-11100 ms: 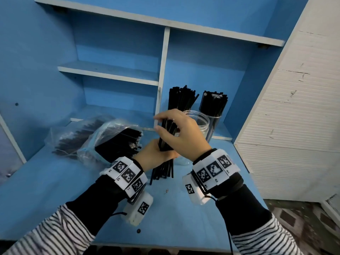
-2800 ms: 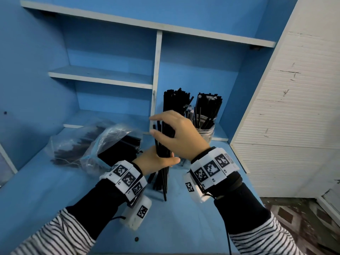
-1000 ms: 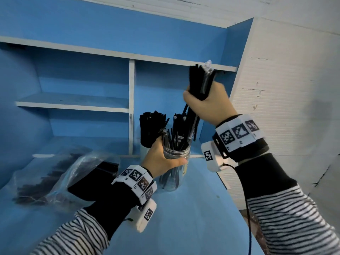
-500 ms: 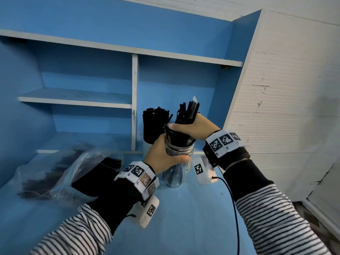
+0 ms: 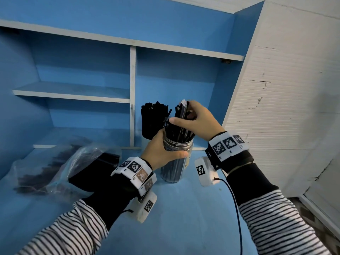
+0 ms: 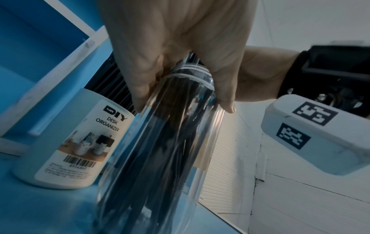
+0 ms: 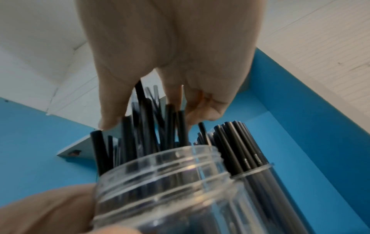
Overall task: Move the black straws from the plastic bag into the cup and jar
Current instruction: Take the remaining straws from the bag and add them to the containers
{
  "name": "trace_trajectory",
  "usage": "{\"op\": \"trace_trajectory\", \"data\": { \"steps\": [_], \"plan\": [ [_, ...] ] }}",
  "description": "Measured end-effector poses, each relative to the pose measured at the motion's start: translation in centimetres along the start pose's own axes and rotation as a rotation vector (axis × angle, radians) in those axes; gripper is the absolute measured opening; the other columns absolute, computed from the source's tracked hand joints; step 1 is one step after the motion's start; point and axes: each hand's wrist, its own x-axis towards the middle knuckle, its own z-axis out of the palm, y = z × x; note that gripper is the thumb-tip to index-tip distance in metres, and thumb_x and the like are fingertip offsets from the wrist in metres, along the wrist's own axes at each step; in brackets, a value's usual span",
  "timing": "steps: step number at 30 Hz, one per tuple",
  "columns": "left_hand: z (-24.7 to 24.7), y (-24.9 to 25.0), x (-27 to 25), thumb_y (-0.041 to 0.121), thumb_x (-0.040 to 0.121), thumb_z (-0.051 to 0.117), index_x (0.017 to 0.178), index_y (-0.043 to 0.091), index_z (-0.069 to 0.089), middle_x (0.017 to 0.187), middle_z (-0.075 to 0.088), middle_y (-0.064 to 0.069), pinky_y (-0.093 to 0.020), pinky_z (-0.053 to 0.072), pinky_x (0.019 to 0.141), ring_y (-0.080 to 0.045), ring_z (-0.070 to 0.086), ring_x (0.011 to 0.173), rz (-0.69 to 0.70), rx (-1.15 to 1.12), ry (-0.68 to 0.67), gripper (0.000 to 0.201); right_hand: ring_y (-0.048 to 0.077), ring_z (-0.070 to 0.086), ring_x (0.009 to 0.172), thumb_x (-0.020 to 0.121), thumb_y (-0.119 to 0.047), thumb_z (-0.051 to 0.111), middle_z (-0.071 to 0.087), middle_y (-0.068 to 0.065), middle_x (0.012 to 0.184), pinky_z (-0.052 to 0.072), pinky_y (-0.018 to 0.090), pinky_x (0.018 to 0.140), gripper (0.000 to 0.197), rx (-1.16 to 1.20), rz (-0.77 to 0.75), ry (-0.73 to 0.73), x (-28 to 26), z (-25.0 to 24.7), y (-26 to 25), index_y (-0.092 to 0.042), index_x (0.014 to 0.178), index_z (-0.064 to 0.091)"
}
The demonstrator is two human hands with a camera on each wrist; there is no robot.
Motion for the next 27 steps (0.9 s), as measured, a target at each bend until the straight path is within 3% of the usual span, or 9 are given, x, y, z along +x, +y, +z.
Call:
{"op": "trace_trajectory", "data": {
  "steps": [4,7,11,14,17,20,24,26,27],
  "plan": [
    [0.1,-0.3,0.0,0.032,0.063,0.089,0.137,0.023,0.039,0.127,0.058,0.010,-0.031,0.045,0.101,-0.007,0.056,0.115,0.000,-0.010,0.005,0.090,0.004,0.052,0.117,0.085,-0.029,0.071,0.055,-0.013,0.129,0.044,0.023,0.100,0.055,0.068,-0.229,0.115,-0.1,0.4,-0.3,-0.033,0.134,0.046],
    [0.1,-0.3,-0.1,0.030,0.065,0.088,0.136,0.025,0.038,0.126,0.056,0.011,-0.030,0.045,0.101,-0.006,0.055,0.115,0.011,-0.027,-0.002,0.086,0.007,0.056,0.111,0.094,-0.032,0.059,0.061,-0.012,0.121,0.046,0.033,0.100,0.041,-0.103,-0.240,0.047,-0.1,1.3,0.1,-0.027,0.135,0.052],
    [0.3,-0.2,-0.2,0.028,0.067,0.087,0.126,0.035,0.035,0.121,0.056,0.015,-0.025,0.044,0.096,0.000,0.055,0.109,0.027,-0.044,-0.001,0.078,0.015,0.057,0.107,0.097,-0.041,0.049,0.064,-0.006,0.112,0.047,0.033,0.094,0.041,-0.208,-0.214,0.058,-0.2,1.9,0.3,-0.023,0.135,0.050],
    [0.4,-0.1,-0.2,0.026,0.068,0.087,0.125,0.036,0.035,0.123,0.055,0.014,-0.024,0.044,0.097,-0.001,0.055,0.111,0.039,-0.062,0.006,0.078,0.010,0.057,0.107,0.097,-0.023,0.053,0.065,0.000,0.116,0.044,0.024,0.095,0.032,-0.183,-0.298,0.173,0.1,1.7,0.3,-0.015,0.127,0.058],
    [0.5,0.0,-0.2,0.024,0.067,0.087,0.124,0.035,0.034,0.120,0.054,0.016,-0.024,0.044,0.096,0.001,0.054,0.108,0.035,-0.068,0.006,0.078,0.007,0.063,0.091,0.095,-0.014,0.057,0.071,-0.003,0.102,0.048,0.019,0.087,0.021,-0.168,-0.298,0.160,0.1,1.7,0.4,-0.014,0.113,0.067],
    [0.6,0.1,-0.2,0.023,0.067,0.087,0.124,0.036,0.033,0.118,0.053,0.019,-0.023,0.044,0.096,0.004,0.053,0.108,0.039,-0.077,0.012,0.079,0.003,0.060,0.088,0.097,-0.019,0.054,0.071,-0.005,0.098,0.047,0.020,0.084,0.019,-0.222,-0.305,0.152,-0.1,1.7,0.1,-0.014,0.105,0.071],
    [0.6,0.2,-0.4,0.024,0.068,0.087,0.125,0.036,0.032,0.121,0.052,0.019,-0.024,0.044,0.099,0.001,0.053,0.113,0.030,-0.085,0.010,0.080,0.009,0.048,0.057,0.102,-0.035,0.040,0.052,-0.006,0.060,0.039,0.030,0.060,0.043,-0.347,-0.204,-0.019,-0.6,1.7,0.0,-0.008,0.076,0.061],
    [0.2,0.3,-0.9,0.024,0.067,0.087,0.129,0.035,0.033,0.124,0.051,0.020,-0.025,0.042,0.100,0.003,0.051,0.115,0.031,-0.059,-0.006,0.083,0.011,0.051,0.061,0.102,-0.036,0.040,0.056,-0.004,0.064,0.040,0.030,0.062,0.042,-0.324,-0.194,0.003,-0.9,1.6,0.0,-0.009,0.078,0.062],
    [-0.1,0.3,-1.1,0.024,0.068,0.087,0.135,0.034,0.031,0.130,0.049,0.018,-0.025,0.040,0.102,0.000,0.049,0.120,0.023,-0.039,-0.007,0.088,0.007,0.057,0.073,0.102,-0.035,0.042,0.064,-0.006,0.077,0.043,0.027,0.069,0.034,-0.302,-0.195,0.023,-1.1,1.6,-0.2,-0.015,0.086,0.065]
  ]
}}
